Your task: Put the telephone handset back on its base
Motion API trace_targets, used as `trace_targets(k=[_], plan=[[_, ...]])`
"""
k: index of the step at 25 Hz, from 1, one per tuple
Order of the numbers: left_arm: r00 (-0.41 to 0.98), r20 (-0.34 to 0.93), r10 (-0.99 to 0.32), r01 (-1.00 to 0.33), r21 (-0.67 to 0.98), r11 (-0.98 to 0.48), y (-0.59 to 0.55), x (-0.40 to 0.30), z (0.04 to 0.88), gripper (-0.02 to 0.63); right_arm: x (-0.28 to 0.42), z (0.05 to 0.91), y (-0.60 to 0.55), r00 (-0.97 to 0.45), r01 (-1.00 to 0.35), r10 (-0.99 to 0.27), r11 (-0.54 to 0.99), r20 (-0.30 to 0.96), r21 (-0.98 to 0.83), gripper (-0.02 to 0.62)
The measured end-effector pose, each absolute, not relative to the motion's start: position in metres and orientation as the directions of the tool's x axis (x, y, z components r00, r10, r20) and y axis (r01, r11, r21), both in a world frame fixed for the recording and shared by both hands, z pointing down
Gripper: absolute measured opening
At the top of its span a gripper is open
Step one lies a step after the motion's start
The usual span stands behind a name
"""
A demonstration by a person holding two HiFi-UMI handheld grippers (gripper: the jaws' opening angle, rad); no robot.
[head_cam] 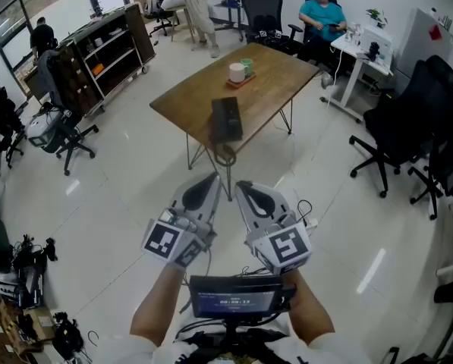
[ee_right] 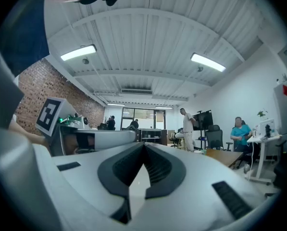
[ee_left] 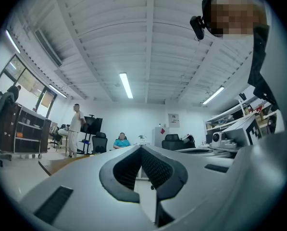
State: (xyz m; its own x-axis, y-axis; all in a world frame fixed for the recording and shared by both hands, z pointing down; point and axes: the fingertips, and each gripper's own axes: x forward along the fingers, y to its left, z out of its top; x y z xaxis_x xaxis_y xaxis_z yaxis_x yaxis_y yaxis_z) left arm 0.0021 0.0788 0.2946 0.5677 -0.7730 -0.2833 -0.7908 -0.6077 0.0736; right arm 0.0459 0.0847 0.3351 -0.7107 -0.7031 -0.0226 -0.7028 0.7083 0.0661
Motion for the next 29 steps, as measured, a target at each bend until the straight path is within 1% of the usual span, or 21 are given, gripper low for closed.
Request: trace_targets(k=[3,15,22,29], plan=[[0.554,-0.308,-0.773,-0.799,0.063,-0.598,0.084,-0.002,0.289,0.002,0.042,0.334,0.088,-0.718,-0.696,-0.695,0.715,-0.030,0.064,0.000],[0.568,-0.273,-0.777,-0.794,0.068,-0.604,0.086,-0.010,0.297,0.002,0.029,0.333,0.085,-0.728,-0.686,-0.685,0.725,-0.041,0.066,0.000],[0.561,-0.285,-0.777,-0.801,0.050,-0.597,0.077,-0.012,0.297,0.002,0.025,0.338,0.077,-0.738,-0.675,-0.674,0.735,-0.036,0.068,0.000],[0.582,-0.239,-0.777,-0.788,0.072,-0.612,0.073,-0.014,0.309,0.002,0.018,0.340,0.073,-0.742,-0.670,-0.670,0.739,-0.025,0.074,0.000]])
